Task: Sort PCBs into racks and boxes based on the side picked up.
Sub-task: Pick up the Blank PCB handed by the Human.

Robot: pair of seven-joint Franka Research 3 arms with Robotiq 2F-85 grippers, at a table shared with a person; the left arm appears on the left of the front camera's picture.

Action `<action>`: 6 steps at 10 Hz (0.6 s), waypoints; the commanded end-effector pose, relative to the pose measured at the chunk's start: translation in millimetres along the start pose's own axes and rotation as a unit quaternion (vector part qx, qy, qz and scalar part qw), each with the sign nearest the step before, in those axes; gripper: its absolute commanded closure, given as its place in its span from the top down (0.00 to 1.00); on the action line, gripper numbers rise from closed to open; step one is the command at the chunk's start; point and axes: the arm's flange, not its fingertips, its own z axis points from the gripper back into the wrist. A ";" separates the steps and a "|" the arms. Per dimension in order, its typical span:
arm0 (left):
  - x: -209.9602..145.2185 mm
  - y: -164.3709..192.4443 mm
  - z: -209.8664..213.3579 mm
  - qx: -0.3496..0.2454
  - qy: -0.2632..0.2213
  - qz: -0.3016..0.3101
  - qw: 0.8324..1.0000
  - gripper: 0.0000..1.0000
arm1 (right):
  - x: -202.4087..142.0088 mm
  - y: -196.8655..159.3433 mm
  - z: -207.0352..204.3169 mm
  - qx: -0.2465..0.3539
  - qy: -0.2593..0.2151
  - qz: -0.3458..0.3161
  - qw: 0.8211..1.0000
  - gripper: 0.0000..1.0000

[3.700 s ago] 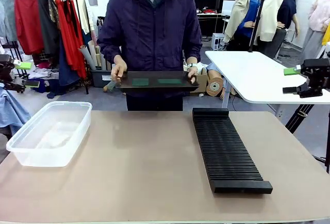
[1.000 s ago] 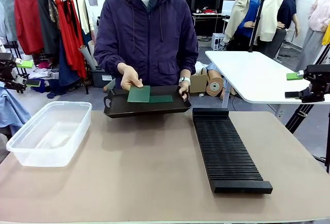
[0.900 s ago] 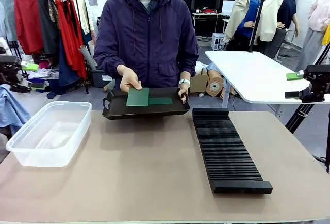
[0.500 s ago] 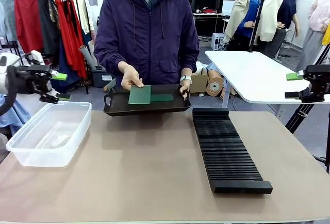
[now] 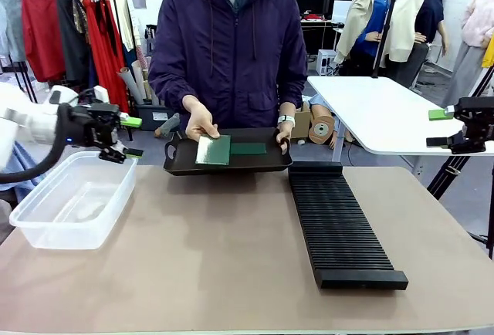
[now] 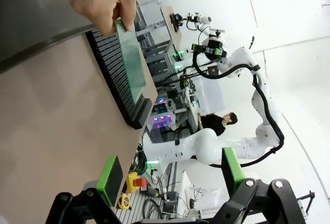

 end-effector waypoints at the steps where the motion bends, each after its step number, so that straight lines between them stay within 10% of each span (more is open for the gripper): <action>1: 1.5 6.7 -28.3 -0.004 -0.002 0.019 1.000 1.00 | 1.1 2.5 1.0 0.001 0.003 -0.001 1.000 1.00; 6: -0.4 31.6 -82.0 -0.024 -0.062 0.037 0.997 1.00 | 1.1 2.5 1.0 0.001 0.003 -0.001 1.000 1.00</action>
